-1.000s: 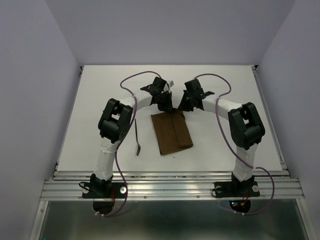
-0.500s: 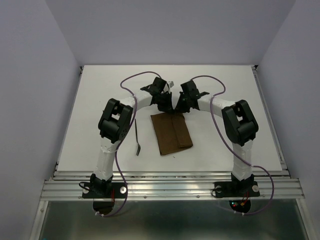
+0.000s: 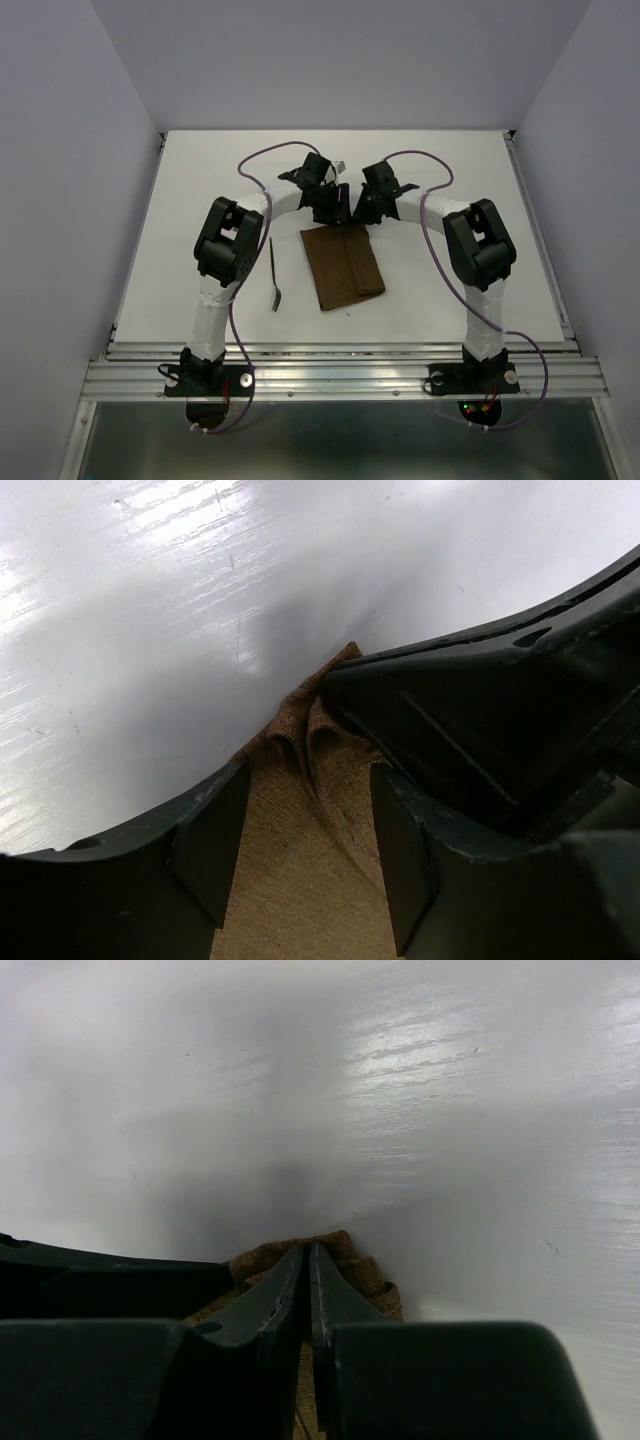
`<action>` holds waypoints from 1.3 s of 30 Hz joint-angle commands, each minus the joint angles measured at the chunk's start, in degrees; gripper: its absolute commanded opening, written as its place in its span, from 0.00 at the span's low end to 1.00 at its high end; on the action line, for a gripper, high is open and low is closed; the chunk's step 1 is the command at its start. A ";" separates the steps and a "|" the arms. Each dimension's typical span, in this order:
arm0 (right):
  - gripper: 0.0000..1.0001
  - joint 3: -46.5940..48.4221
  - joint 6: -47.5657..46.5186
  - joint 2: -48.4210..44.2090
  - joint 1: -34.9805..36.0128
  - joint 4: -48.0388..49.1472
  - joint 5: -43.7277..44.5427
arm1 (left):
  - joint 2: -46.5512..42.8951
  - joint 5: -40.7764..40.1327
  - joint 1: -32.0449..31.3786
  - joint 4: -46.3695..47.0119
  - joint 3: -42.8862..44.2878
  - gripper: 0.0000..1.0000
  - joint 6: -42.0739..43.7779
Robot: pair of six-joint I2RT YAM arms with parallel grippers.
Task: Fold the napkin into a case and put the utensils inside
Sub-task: Smooth out the 2/3-rectangle-folded napkin at the center of the board.
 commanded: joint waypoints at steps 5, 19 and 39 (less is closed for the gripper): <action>0.12 0.93 0.17 0.82 1.16 0.48 -0.29 | -4.22 -0.41 0.53 3.20 -3.64 0.57 -1.50; 0.12 1.45 0.26 0.11 1.16 0.57 -1.52 | -5.01 -0.41 1.41 7.16 -6.72 0.48 -4.14; 0.13 -0.74 0.35 -8.41 1.16 0.48 4.54 | -3.08 -0.50 2.11 6.98 -7.33 0.00 -3.61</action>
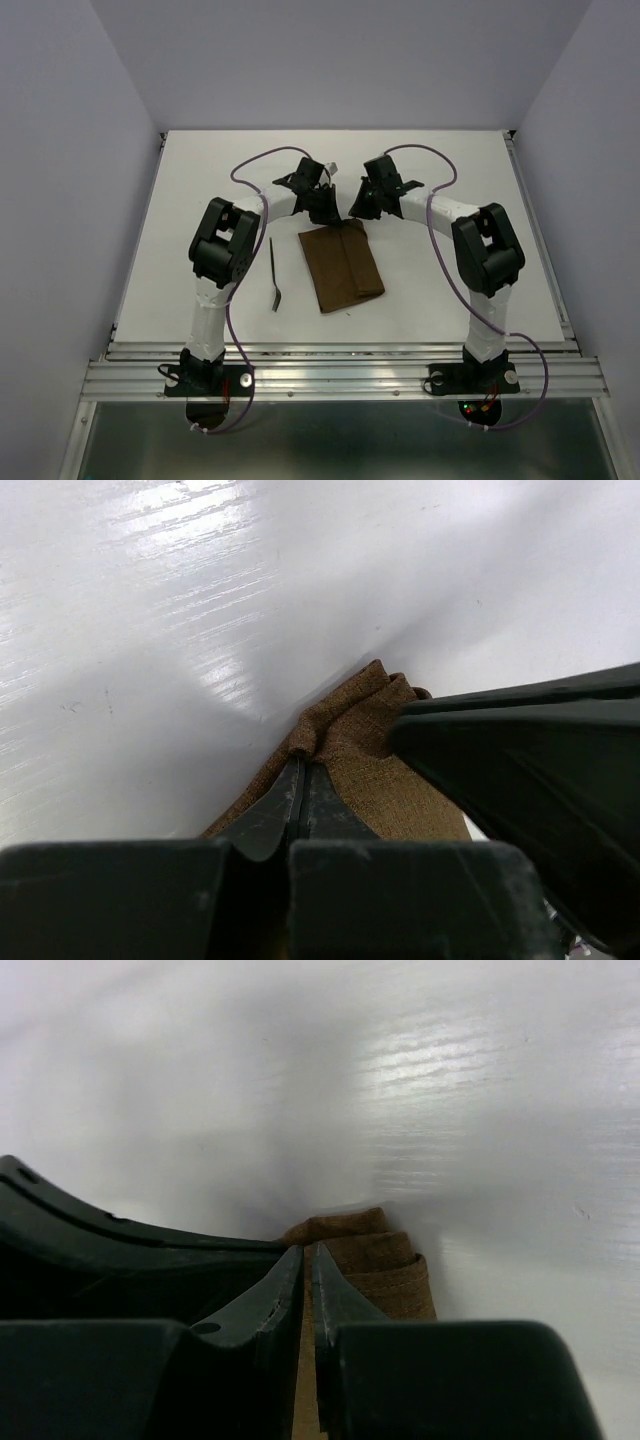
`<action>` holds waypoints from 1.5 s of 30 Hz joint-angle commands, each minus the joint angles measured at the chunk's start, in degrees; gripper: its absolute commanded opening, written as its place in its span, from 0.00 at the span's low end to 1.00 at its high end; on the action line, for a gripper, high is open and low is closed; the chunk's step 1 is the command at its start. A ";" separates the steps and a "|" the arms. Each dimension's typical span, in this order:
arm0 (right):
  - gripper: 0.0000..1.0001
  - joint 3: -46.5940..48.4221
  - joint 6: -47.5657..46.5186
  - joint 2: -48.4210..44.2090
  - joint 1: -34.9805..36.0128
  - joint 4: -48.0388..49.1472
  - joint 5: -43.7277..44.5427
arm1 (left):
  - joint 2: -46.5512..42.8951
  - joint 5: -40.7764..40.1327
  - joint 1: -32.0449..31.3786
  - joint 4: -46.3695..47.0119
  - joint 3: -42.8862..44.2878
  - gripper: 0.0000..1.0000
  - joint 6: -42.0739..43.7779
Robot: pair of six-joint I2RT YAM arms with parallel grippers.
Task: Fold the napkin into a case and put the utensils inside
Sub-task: Smooth out the 2/3-rectangle-folded napkin at the center of the board.
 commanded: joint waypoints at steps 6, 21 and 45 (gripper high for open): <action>0.13 -1.45 -0.01 -4.70 0.07 0.66 3.15 | -0.87 0.25 0.78 0.51 -1.10 0.00 1.09; 0.10 -3.20 1.05 -3.73 0.59 2.15 -0.55 | -0.78 0.95 0.78 0.60 -0.75 0.00 1.44; 0.10 -0.66 1.58 3.48 1.74 3.21 -3.01 | -2.80 -1.07 1.05 -1.77 -1.28 0.33 1.62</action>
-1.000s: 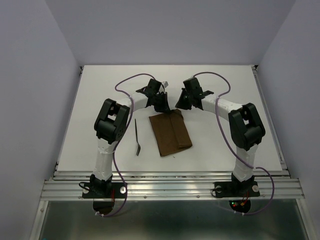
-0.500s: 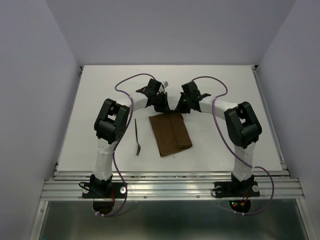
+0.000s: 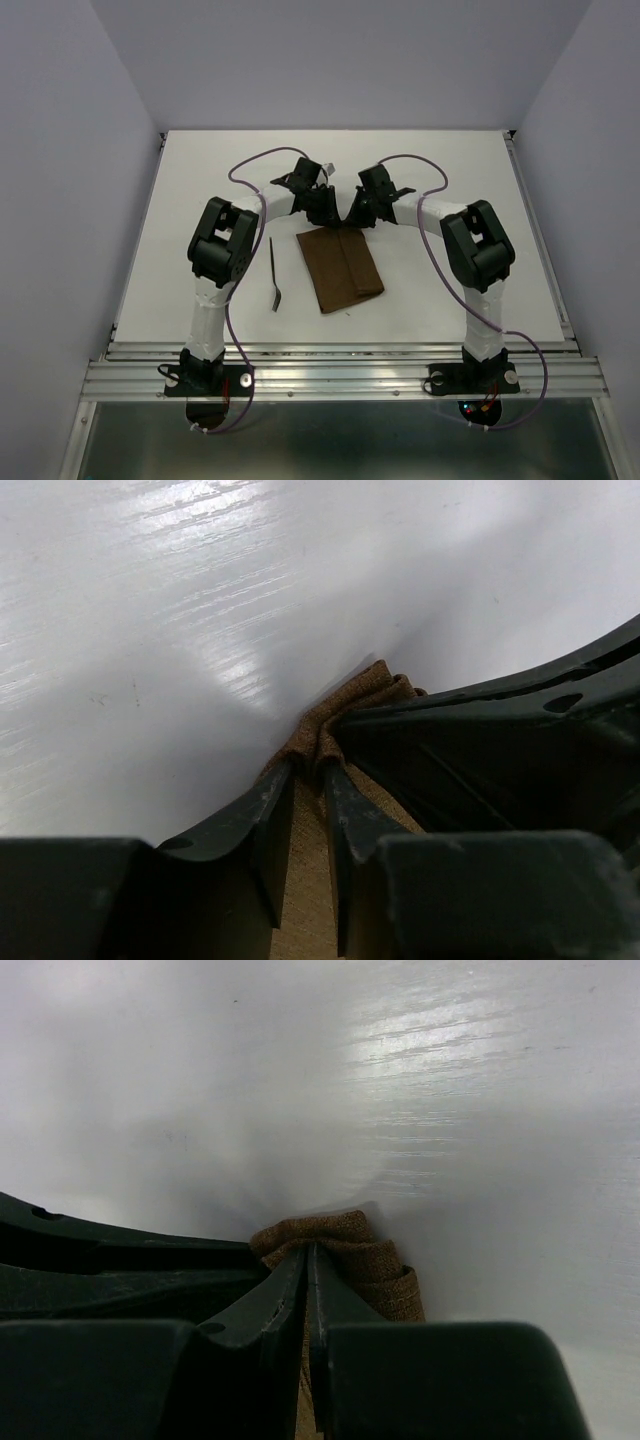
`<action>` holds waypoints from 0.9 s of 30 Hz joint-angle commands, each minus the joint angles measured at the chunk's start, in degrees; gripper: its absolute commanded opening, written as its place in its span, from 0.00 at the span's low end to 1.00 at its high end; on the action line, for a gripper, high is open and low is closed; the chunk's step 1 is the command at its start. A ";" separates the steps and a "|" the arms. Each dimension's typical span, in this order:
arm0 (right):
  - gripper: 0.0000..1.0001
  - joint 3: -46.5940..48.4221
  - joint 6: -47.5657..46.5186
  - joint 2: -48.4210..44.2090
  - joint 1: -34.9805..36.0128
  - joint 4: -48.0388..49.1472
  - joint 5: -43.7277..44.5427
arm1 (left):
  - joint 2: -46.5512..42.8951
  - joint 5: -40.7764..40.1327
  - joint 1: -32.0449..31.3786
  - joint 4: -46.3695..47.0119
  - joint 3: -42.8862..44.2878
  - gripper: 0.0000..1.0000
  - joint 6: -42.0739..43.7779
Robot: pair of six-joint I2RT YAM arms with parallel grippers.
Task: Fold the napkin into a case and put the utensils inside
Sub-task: Smooth out the 2/3-rectangle-folded napkin at the center of the board.
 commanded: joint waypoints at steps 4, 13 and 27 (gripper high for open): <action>0.10 0.76 0.07 0.40 0.71 0.19 0.14 | -4.47 -1.33 0.57 -0.66 -1.96 0.45 0.06; 0.10 0.76 0.07 -0.04 0.71 0.19 0.05 | -4.92 -2.39 1.00 1.45 -2.93 0.50 -2.57; 0.10 1.03 -0.19 -0.13 0.71 0.10 0.05 | -3.77 -1.60 1.45 6.29 -4.77 0.40 -9.61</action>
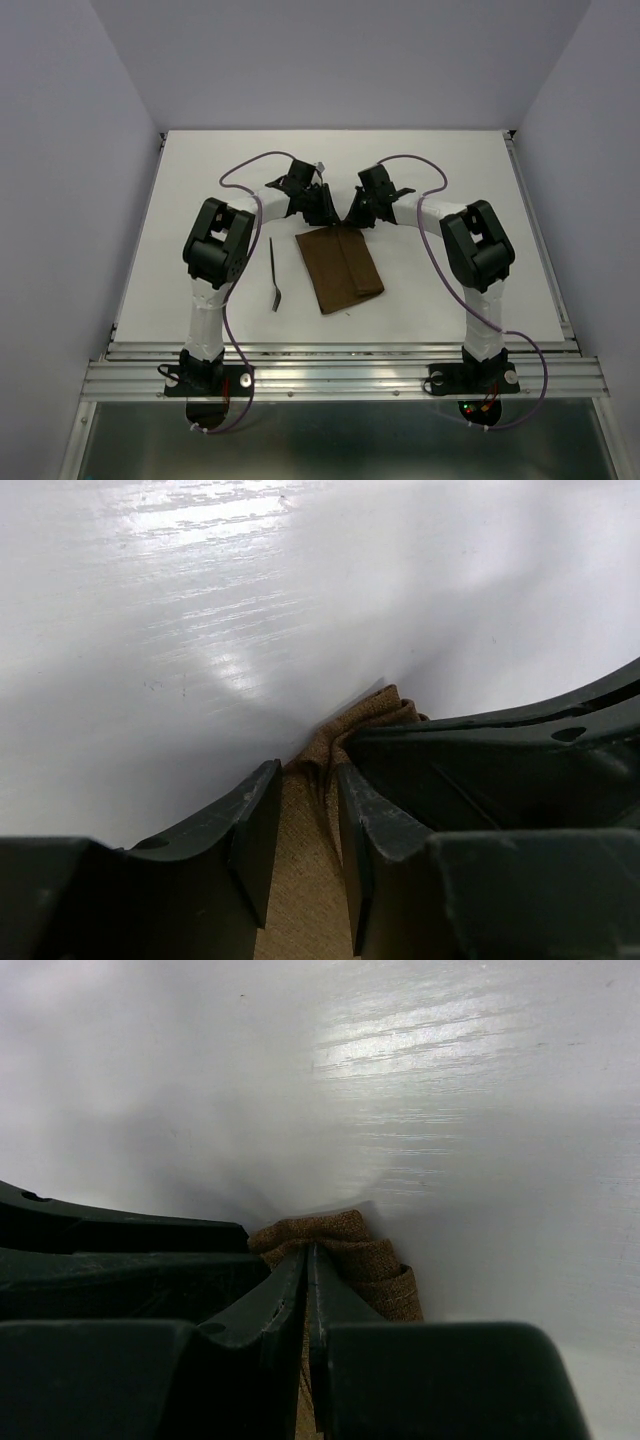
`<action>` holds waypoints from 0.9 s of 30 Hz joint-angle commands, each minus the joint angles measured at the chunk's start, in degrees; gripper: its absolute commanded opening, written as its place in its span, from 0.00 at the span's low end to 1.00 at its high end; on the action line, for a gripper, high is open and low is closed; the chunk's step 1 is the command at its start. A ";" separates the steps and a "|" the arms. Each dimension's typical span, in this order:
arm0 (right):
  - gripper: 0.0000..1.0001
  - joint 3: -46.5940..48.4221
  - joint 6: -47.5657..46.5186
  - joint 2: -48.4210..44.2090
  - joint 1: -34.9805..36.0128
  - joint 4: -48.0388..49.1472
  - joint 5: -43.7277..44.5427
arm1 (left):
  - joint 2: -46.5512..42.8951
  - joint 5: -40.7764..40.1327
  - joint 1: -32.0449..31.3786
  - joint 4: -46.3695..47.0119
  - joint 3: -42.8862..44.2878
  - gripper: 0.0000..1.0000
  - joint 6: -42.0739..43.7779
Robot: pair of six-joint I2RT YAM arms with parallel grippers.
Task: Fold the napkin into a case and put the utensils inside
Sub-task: Smooth out the 2/3-rectangle-folded napkin at the center of the board.
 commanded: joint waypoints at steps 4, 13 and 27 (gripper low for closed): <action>0.10 1.20 -0.11 0.00 0.62 -0.16 -0.21 | -1.87 0.70 0.24 2.03 -1.23 0.41 -3.19; 0.10 1.38 -0.20 0.18 0.62 -0.16 -0.39 | -3.01 1.23 0.24 4.58 -3.87 0.42 -8.20; 0.09 1.38 -0.02 -0.09 0.62 -0.16 -0.21 | -1.61 -3.07 -0.02 0.72 -2.12 0.45 -7.06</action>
